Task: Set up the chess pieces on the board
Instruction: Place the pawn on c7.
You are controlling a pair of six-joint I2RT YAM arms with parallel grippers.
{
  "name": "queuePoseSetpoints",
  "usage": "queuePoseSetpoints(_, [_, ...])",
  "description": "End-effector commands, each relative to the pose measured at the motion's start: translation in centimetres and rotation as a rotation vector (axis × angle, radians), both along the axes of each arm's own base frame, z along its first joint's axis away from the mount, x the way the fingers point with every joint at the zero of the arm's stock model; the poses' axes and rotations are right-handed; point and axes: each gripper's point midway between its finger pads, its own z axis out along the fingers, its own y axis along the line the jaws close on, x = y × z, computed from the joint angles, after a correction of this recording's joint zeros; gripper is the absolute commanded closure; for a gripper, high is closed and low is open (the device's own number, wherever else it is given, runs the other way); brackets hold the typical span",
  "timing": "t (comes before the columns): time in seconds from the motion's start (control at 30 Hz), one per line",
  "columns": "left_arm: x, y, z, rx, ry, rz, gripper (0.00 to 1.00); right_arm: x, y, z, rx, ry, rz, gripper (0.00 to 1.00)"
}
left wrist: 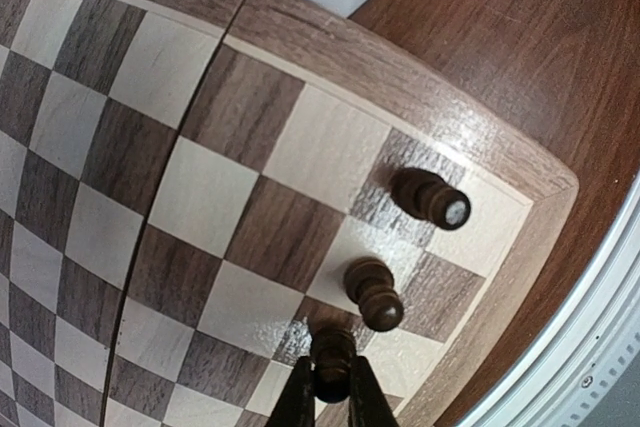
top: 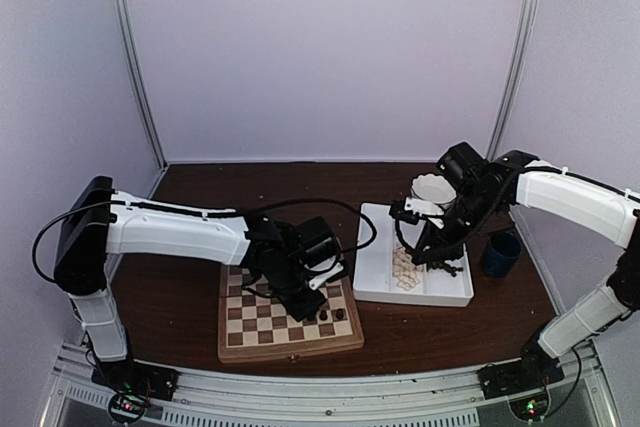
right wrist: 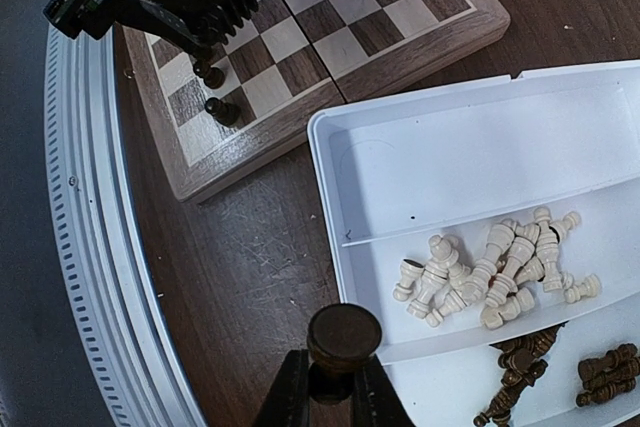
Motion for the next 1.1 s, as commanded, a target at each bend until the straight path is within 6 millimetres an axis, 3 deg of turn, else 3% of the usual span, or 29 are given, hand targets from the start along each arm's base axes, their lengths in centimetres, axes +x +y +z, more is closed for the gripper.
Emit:
queuePoseSetpoints(0.0, [0.2, -0.6, 0.2, -0.009, -0.010, 0.002, 0.95, 0.2, -0.2, 0.6, 0.005, -0.023, -0.011, 0.92])
queuePoseSetpoints(0.3, [0.2, -0.4, 0.0, 0.005, -0.009, 0.008, 0.94, 0.2, -0.2, 0.6, 0.005, -0.019, -0.012, 0.92])
queuePoseSetpoints(0.53, [0.3, -0.3, 0.3, 0.010, -0.017, 0.011, 0.77, 0.2, -0.2, 0.6, 0.006, -0.019, -0.009, 0.92])
queuePoseSetpoints(0.7, [0.4, -0.5, 0.7, 0.000, -0.023, 0.012, 0.74, 0.2, -0.2, 0.7, 0.007, -0.020, -0.009, 0.92])
queuePoseSetpoints(0.87, [0.7, -0.2, 3.1, -0.011, -0.058, 0.002, 0.71, 0.1, -0.2, 0.9, 0.006, -0.024, -0.008, 0.92])
queuePoseSetpoints(0.97, [1.8, 0.7, 6.0, -0.009, -0.140, 0.007, 0.68, 0.0, 0.0, 1.6, 0.017, -0.019, 0.004, 0.91])
queuePoseSetpoints(1.07, [3.0, 0.2, 9.7, -0.110, -0.182, 0.038, 0.65, -0.2, 0.6, 2.9, 0.048, -0.007, 0.022, 0.90])
